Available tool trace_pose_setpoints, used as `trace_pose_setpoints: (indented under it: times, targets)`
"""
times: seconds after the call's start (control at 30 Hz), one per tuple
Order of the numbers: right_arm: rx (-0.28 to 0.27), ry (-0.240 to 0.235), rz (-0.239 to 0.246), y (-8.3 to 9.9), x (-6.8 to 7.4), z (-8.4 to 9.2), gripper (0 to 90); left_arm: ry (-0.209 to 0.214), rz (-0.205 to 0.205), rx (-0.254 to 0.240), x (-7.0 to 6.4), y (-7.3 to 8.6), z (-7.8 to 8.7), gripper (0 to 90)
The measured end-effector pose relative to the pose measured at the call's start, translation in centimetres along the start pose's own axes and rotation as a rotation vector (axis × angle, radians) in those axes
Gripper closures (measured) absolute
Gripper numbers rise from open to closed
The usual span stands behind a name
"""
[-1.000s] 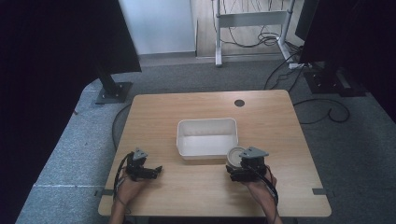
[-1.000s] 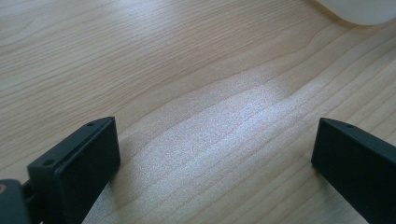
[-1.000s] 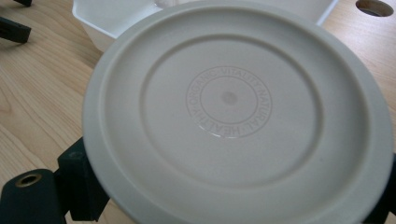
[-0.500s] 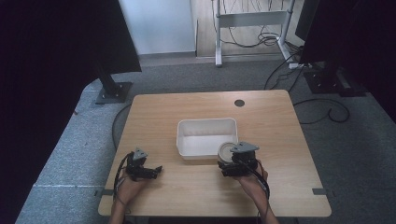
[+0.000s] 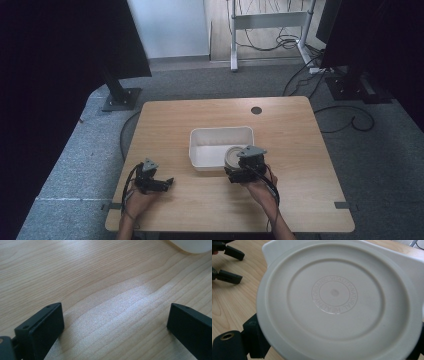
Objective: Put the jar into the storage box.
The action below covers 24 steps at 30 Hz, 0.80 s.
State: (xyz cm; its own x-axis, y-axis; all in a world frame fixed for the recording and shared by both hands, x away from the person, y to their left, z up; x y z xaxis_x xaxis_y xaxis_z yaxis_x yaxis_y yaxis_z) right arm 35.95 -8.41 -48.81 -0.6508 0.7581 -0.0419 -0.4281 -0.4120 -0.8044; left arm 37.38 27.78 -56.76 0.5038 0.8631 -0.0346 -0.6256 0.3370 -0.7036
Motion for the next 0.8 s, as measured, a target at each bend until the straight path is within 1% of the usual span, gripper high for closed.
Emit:
trace_pose_setpoints:
  times: [0.13,0.4,0.5,0.53,0.8]
  targets:
    - [-0.007,-0.001,0.002,-0.9,0.0,-0.6,9.4,0.0,0.0,-0.001,0.0,0.0,0.0,0.7]
    - [-0.005,0.009,0.019,-2.0,0.2,-1.8,9.4,0.001,0.001,-0.001,0.0,0.0,0.0,0.7]
    - [-0.007,0.008,0.018,-2.2,0.2,-2.1,9.4,0.001,0.0,-0.001,0.0,0.0,0.0,0.7]
    - [-0.005,0.015,0.023,-2.4,0.1,-2.4,9.3,0.001,0.0,-0.001,0.0,0.0,0.0,0.7]
    - [-0.005,0.027,0.021,-3.2,-0.1,-3.8,9.4,0.001,0.0,-0.001,0.0,0.0,0.0,0.7]
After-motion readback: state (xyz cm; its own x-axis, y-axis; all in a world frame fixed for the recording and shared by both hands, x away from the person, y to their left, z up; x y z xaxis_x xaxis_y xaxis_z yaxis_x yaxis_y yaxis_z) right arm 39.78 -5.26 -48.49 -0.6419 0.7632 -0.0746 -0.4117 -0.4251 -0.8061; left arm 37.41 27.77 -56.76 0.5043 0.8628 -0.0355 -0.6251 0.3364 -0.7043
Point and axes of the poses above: each handheld gripper's, and its own axes: z roughly backward along the jaws, y roughly out of its underside, x roughly to its left, the point moved 2 cm from there along -z, roughly forward along the jaws, and after that the axes turned 4 degrees about z, right-handed, at the moved point
